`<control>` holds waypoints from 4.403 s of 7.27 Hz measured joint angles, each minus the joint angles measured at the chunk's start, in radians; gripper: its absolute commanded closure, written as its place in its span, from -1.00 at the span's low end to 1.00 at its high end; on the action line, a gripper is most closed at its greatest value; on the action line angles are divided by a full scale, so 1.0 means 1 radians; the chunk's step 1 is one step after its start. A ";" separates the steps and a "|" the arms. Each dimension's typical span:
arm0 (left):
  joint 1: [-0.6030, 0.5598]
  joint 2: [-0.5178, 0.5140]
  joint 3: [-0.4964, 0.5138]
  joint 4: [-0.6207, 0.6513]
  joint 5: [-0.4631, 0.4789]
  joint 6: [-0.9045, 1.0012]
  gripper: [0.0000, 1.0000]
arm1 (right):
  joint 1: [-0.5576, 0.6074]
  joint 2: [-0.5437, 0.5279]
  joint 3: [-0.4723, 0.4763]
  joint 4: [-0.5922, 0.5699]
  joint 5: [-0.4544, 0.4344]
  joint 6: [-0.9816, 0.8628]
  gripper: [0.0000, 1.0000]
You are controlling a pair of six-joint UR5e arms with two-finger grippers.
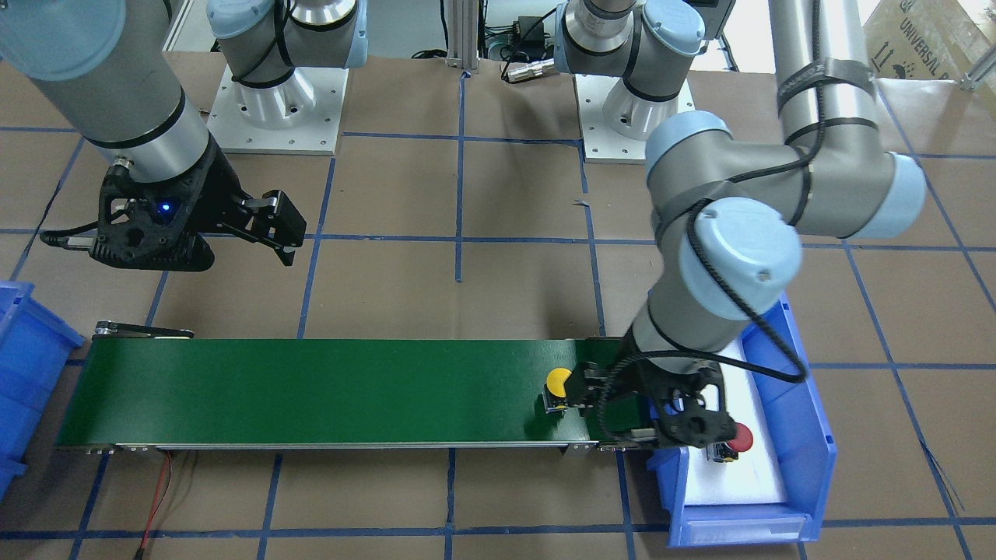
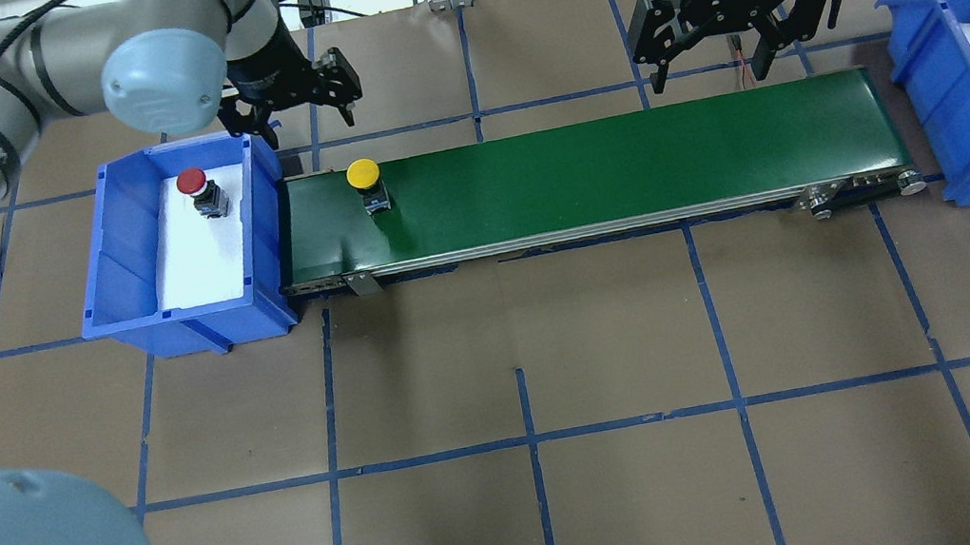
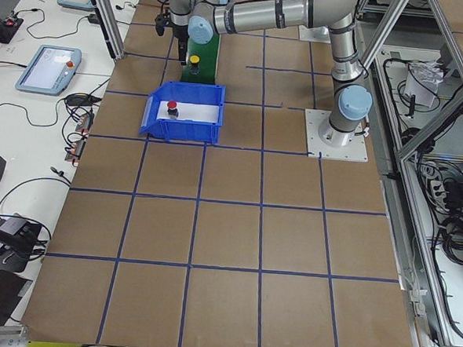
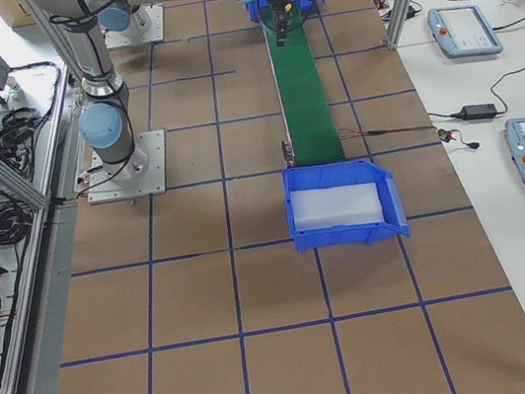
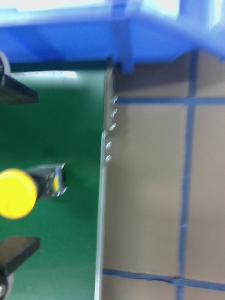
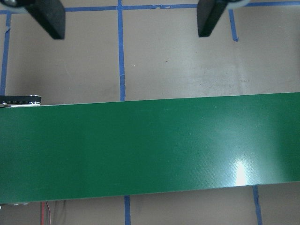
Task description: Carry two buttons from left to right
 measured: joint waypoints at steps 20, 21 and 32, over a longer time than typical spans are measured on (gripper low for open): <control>0.236 -0.040 -0.079 0.059 -0.027 0.321 0.20 | -0.270 0.262 0.052 -0.319 0.066 -1.777 -1.00; 0.236 0.007 -0.072 0.002 -0.024 0.318 0.20 | -0.280 0.259 0.055 -0.314 0.056 -1.794 -1.00; -0.038 -0.040 -0.067 -0.078 -0.029 -0.123 -0.12 | -0.218 0.253 0.125 -0.428 -0.043 -1.923 -0.88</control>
